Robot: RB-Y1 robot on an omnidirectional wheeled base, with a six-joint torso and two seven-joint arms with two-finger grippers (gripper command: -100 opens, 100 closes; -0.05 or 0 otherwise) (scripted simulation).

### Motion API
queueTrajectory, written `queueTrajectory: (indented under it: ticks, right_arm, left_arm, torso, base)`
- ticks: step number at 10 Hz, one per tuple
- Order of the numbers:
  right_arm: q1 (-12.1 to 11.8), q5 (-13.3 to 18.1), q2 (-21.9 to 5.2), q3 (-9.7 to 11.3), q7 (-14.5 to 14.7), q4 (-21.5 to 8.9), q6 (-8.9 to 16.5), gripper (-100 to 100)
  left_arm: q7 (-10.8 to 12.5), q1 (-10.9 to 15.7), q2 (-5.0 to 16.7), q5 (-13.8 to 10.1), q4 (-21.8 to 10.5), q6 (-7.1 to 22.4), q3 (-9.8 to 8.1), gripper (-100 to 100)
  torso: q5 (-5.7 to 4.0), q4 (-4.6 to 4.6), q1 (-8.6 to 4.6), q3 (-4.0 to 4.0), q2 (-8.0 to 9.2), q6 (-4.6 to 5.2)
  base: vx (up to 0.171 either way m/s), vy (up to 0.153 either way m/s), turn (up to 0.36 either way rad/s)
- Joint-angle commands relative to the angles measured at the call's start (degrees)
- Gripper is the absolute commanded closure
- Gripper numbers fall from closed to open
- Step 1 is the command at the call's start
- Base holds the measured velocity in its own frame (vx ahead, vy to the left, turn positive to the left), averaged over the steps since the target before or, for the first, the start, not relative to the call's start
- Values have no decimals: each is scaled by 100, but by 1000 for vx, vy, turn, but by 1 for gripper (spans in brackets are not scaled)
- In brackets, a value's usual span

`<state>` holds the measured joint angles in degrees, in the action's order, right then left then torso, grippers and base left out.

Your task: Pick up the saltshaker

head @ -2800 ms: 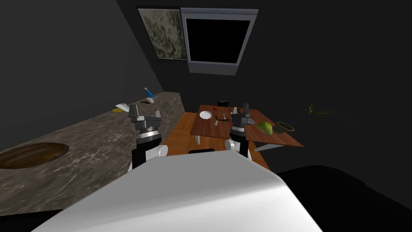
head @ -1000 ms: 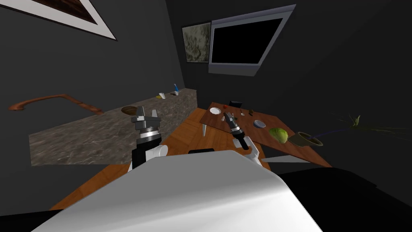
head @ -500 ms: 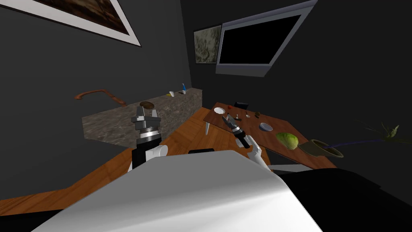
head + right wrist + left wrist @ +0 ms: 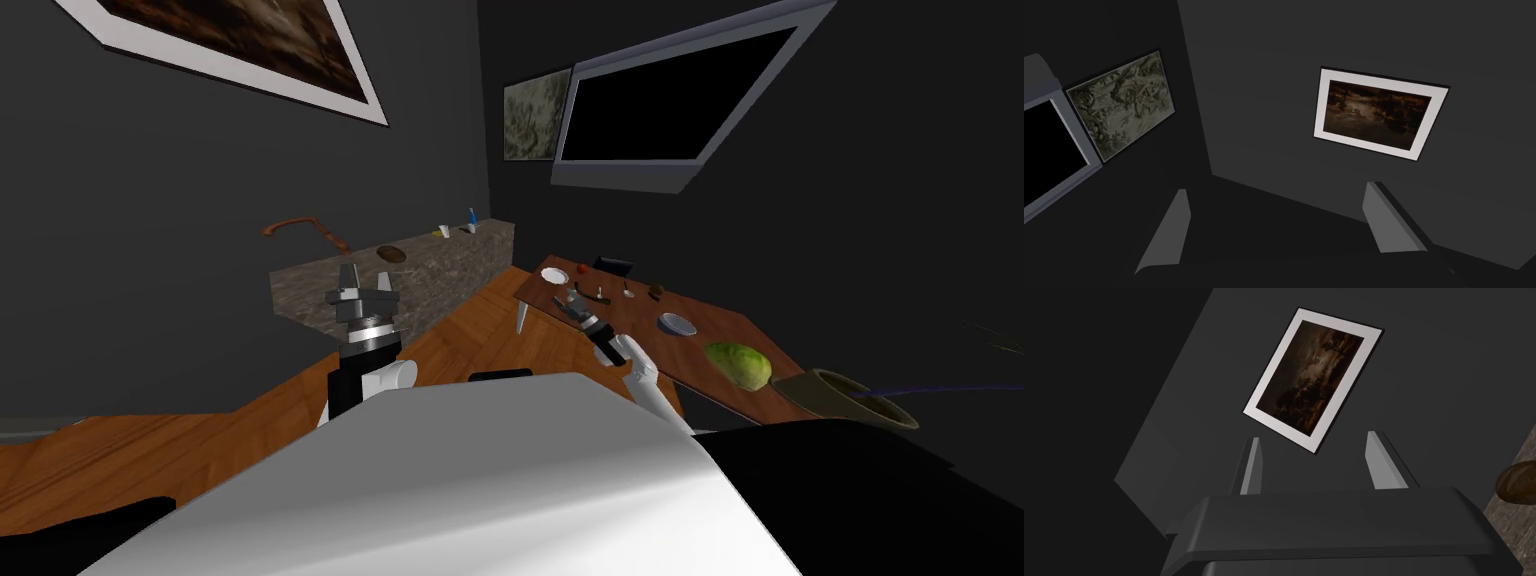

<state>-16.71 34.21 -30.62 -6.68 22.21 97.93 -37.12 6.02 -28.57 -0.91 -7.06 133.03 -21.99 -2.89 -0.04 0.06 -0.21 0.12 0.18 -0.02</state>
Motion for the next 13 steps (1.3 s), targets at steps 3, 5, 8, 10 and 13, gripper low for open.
queueTrajectory:
  ticks: [3, 5, 8, 10, 13]
  right_arm:
    - [96, 607, -266, -72, 306, -609, -119, -100]
    - [157, 944, -458, -114, 487, -982, -169, -100]
    - [213, 1392, -648, -149, 668, -1330, -213, -100]
    - [264, 1710, -833, -178, 847, -1746, -251, -100]
    - [310, 2144, -1013, -200, 1025, -2038, -284, -100]
  left_arm:
    - [0, 0, 0, 0, 0, 0, 0, 0]
    - [0, 0, 0, 0, 0, 0, 0, 0]
    - [0, -1, 0, 0, 0, 0, -1, 0]
    - [0, -1, 0, 0, 0, 0, -1, 0]
    - [0, -1, 1, 0, 0, 0, -1, 0]
  torso:
    - [-1, 2, -4, 5, 8, 2]
    - [-1, 2, -4, 4, 6, 3]
    - [-1, -1, -6, -4, -8, 2]
    - [-2, -1, -9, -3, -5, 2]
    - [-1, -1, -7, -5, -10, 2]
  base:
    - [-76, -9, 231]
    - [-75, -1, 245]
    - [-38, -6, 169]
    - [-57, -13, 281]
    - [-34, -9, 170]
